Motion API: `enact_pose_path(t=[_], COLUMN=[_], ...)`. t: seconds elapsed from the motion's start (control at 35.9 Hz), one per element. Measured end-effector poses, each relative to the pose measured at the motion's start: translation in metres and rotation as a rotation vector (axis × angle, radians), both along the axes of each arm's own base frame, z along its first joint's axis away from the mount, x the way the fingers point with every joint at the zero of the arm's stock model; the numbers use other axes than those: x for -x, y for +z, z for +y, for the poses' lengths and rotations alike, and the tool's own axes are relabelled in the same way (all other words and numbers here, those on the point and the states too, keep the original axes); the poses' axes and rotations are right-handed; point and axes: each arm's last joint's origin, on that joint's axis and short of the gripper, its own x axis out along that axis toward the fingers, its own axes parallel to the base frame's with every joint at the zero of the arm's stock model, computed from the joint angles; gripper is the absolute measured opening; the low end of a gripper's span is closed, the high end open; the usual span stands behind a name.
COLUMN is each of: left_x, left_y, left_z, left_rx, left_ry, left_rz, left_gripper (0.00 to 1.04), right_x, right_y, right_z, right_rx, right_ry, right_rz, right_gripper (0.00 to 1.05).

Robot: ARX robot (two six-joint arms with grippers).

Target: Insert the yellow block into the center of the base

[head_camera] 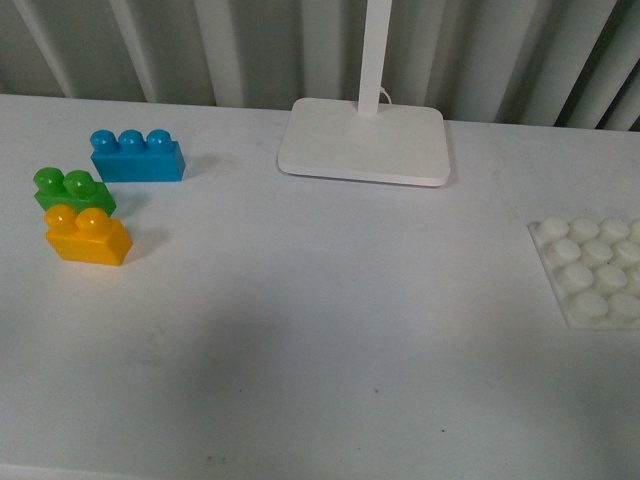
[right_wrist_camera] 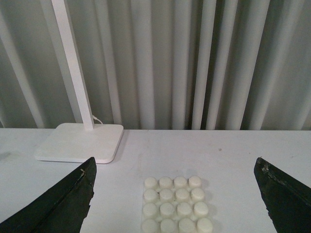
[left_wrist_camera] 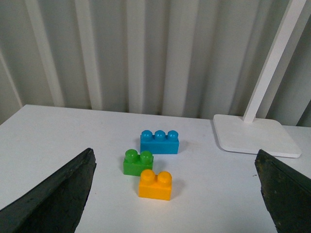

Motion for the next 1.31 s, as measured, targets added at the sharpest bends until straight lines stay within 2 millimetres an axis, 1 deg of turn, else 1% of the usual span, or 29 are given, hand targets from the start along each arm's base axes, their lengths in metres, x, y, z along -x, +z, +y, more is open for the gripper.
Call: enact_pose_path(t=[0.7,0.72,0.75,0.84,0.89,1.0,1.06,1.14,1.2,1.31], left_x=[0.000,0.000,0.000,0.000,0.000,0.000,0.000,0.000,0.000,0.000], left_y=[0.000,0.000,0.000,0.000,0.000,0.000,0.000,0.000,0.000,0.000], left_z=[0.000,0.000,0.000,0.000,0.000,0.000,0.000,0.000,0.000,0.000], left_rx=[0.000,0.000,0.000,0.000,0.000,0.000,0.000,0.000,0.000,0.000], left_ry=[0.000,0.000,0.001,-0.003,-0.001,0.000,0.001,0.000,0.000,0.000], left_rz=[0.000,0.000,0.000,0.000,0.000,0.000,0.000,0.000,0.000,0.000], left_gripper=[0.98,0.98,0.98,0.98,0.98,0.98,0.98,0.98,0.98,0.98], right_x=[0.000,0.000,0.000,-0.006,-0.017,-0.038,-0.060,-0.087,-0.109,-0.140], right_y=[0.000,-0.001,0.001,0.004,0.006,0.010,0.014,0.013,0.005,-0.019], right_z=[0.000,0.000,-0.001,-0.006,-0.013,-0.029,-0.045,-0.063,-0.074,-0.085], right_rx=[0.000,-0.004,-0.010,-0.030,-0.043,-0.044,-0.036,-0.028,-0.008,0.001], right_ry=[0.000,0.009,0.034,0.053,0.043,0.014,-0.001,0.006,0.006,0.013], right_rz=[0.000,0.046,0.156,0.386,0.464,0.493,0.491,0.512,0.549,0.621], right_gripper=[0.95,0.95,0.95,0.95,0.95,0.95,0.95,0.95,0.95,0.95])
